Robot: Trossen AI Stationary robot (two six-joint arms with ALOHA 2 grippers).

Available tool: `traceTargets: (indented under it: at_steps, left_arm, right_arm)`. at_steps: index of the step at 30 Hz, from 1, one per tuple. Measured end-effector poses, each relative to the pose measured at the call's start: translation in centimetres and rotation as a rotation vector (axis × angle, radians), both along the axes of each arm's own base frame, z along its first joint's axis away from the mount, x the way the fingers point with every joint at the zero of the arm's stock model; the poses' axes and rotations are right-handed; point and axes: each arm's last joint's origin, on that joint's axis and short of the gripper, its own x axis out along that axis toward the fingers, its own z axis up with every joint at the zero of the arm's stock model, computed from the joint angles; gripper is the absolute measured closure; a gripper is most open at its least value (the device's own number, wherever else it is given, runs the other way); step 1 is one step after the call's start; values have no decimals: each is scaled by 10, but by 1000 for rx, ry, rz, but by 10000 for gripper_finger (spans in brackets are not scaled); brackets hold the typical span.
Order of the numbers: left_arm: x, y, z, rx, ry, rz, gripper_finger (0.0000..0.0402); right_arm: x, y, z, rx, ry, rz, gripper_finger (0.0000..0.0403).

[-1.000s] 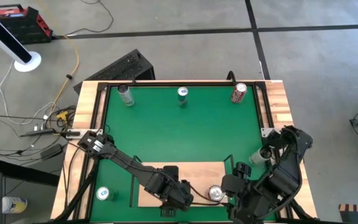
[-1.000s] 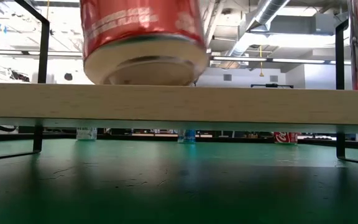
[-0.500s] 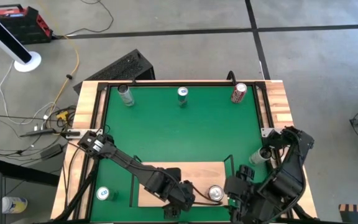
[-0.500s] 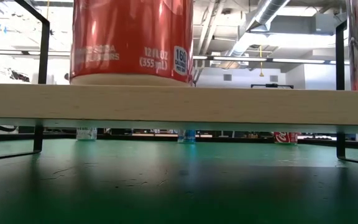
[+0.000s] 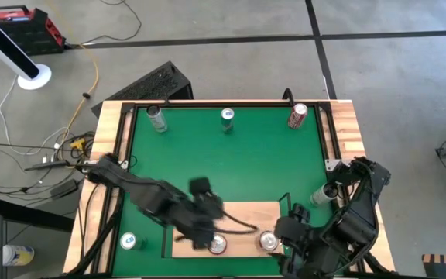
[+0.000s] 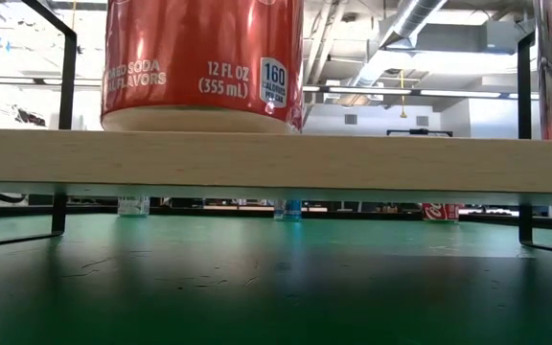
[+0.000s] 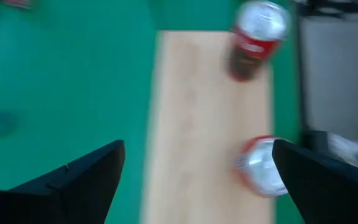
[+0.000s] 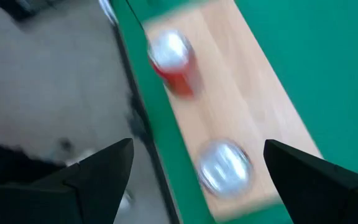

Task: Place canned beverage on shelf
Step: Put the left orange soda can on the shelf

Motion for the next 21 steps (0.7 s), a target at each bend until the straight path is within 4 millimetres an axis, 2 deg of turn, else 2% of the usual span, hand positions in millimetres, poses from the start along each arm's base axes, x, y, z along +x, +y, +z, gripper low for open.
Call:
traceTargets:
  at_steps: [3, 6, 10, 13, 15, 18, 21]
  left_arm:
    - [-38, 6, 26, 76, -64, 54, 9]
    - [-78, 11, 46, 147, -128, 77, 9]
    - [-129, 13, 53, 158, -221, 120, 9]
    - [-163, 13, 44, 128, -310, 158, 9]
    - [-184, 14, 32, 91, -373, 175, 9]
    - [-205, 15, 5, -6, -464, 212, 9]
    - [-217, 15, -24, -112, -543, 236, 9]
  right_arm:
    - [18, 5, 3, -6, -117, 49, 19]
    - [49, 8, -2, -30, -219, 86, 19]
    - [84, 7, -13, -91, -300, 129, 19]
    - [103, 9, -29, -151, -298, 162, 19]
    - [113, 12, -38, -163, -299, 173, 19]
    - [122, 16, -55, -195, -269, 177, 19]
    - [126, 21, -70, -231, -230, 177, 19]
